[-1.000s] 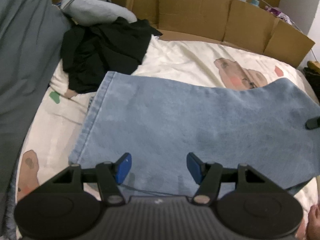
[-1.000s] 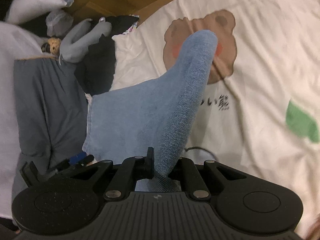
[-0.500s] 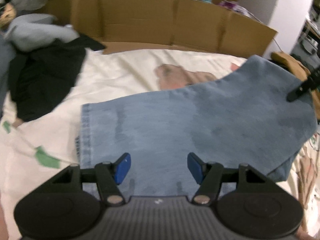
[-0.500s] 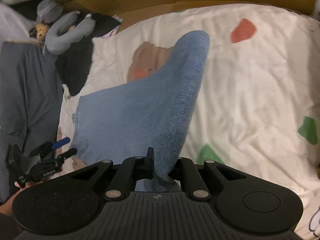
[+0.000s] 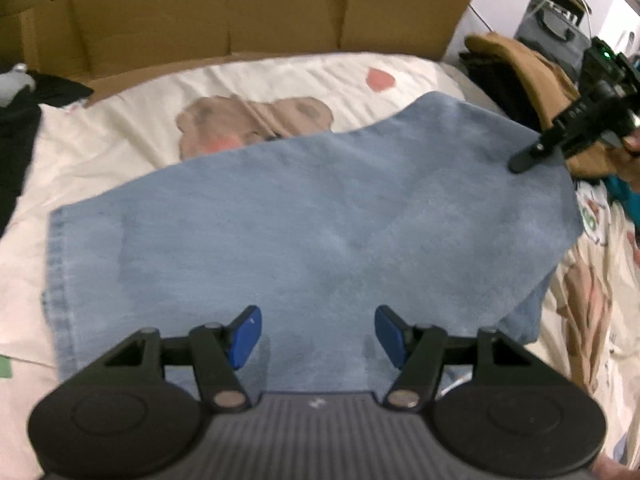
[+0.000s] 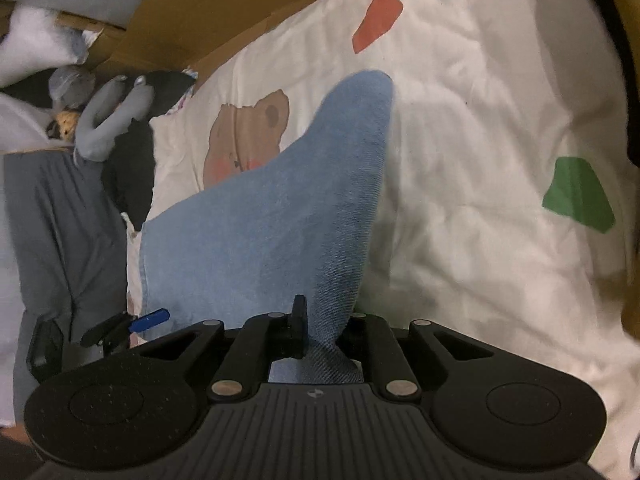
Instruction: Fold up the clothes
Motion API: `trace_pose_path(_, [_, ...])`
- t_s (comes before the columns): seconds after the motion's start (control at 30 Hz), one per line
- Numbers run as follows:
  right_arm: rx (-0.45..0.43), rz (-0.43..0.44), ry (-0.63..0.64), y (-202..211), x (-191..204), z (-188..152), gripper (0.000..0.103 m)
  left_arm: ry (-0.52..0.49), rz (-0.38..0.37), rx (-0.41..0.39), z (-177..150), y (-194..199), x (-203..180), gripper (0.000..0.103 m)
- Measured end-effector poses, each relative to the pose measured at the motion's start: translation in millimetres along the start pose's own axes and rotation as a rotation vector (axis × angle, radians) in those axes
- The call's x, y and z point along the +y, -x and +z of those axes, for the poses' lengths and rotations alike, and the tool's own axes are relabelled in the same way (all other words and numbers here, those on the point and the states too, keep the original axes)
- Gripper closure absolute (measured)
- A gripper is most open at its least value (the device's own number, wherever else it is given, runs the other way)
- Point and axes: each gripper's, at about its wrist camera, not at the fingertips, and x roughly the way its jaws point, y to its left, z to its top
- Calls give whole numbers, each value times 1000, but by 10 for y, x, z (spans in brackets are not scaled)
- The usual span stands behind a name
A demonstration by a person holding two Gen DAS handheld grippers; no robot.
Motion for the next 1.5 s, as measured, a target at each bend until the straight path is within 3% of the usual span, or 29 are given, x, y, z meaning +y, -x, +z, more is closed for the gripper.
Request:
trace_pose_path(0.13, [-20,91,-21,-60,-280,-62,90,9,-4,24,-20,-128,40,37])
trace_pose_path(0.4, [-60,274,-166,-97,-680,-370,68,41,-15,27,20,-204,77,37])
trace_pose_path(0.53, [-45,263,-164,-130,-752,-474,64,40,-22,24,38,-174,52,37])
trace_pose_path(0.57, [-30,256,-159,-146,-767,-509,56,35,-22,23,38,-159,43,37])
trace_pose_path(0.63, [0,241,-154,-178,-792,-612,53,30,-24,24,41,-142,31,37])
trace_pose_path(0.8, [18,284,-199,-79,-828,-789,57,25,-11,37,43,-84,21,37])
trace_pose_path(0.93, [-30,376,-240,53,-827,-854,56,27,-10,37,73,-64,4,37])
trace_pose_path(1.07, [-100,363,-349,-62,-943,-958,56,19,-46,33,102,-80,-40,41])
trace_pose_path(1.2, [-176,357,-419,-209,-1010,-1036,56,-1,-80,45,127,-144,-92,50])
trace_pose_path(1.3, [-193,344,-412,-239,-955,-1015,58,-15,-92,64,136,-211,-128,62])
trace_pose_path(1.37, [-195,301,-407,-239,-895,-970,70,-30,-100,75,138,-243,-170,69])
trace_pose_path(1.5, [-209,239,-389,-166,-775,-914,85,-54,-128,87,119,-292,-253,90])
